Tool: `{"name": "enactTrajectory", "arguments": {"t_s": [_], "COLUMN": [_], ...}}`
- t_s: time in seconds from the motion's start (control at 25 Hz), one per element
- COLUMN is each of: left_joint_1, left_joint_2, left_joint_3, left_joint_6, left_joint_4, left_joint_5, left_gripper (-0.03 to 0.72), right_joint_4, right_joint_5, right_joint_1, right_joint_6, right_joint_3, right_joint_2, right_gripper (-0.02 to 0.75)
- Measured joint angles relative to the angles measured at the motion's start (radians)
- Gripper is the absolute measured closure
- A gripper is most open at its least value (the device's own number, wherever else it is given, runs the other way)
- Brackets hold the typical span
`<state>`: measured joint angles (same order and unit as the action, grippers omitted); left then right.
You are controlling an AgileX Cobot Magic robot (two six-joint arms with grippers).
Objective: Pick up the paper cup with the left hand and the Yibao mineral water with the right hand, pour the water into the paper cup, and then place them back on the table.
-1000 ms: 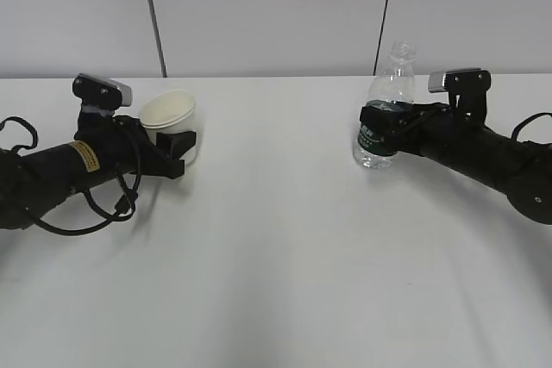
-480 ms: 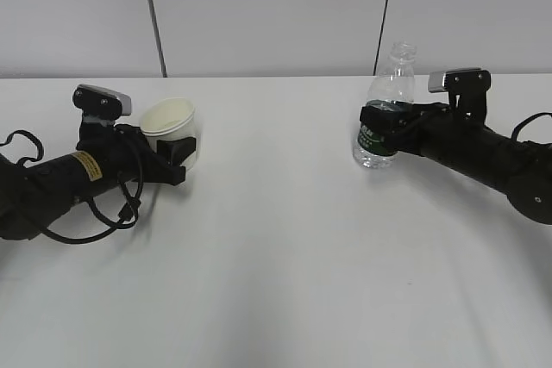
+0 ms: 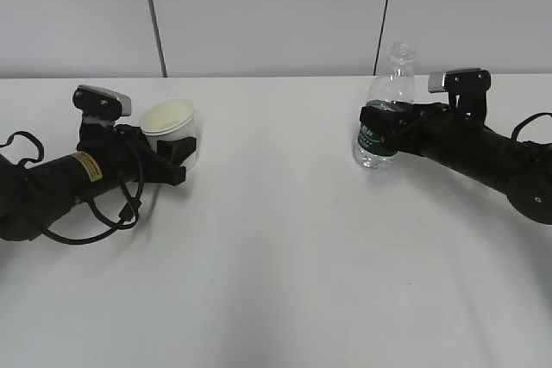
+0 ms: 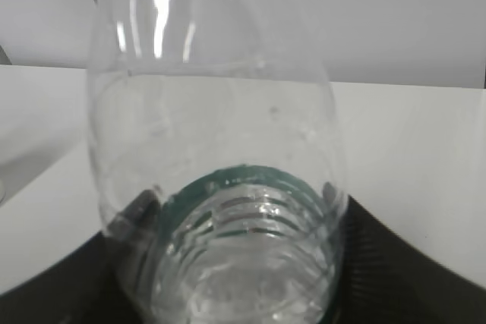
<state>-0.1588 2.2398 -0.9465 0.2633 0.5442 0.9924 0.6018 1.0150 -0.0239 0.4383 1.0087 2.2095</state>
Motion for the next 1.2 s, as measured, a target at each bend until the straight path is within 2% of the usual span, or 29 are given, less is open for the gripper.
{"name": "enactTrajectory", "arguments": {"t_s": [0.44,1.2], "left_joint_1": [0.000,0.000], "left_joint_2": [0.001,0.001], "left_joint_3": [-0.002,-0.002], "left_joint_6": [-0.001,-0.001], "left_joint_4": [0.000,0.000], "left_joint_5": [0.000,0.000], "left_gripper": [0.290,0.290], "right_joint_4": [0.009,0.017], "right_joint_5": [0.000,0.012], "right_joint_1": [0.000,0.000], "right_joint_6": [-0.078,-0.095], "right_joint_3": [0.000,0.000], "right_joint_2": [0.010,0.018], "right_gripper": [0.274,0.274]}}
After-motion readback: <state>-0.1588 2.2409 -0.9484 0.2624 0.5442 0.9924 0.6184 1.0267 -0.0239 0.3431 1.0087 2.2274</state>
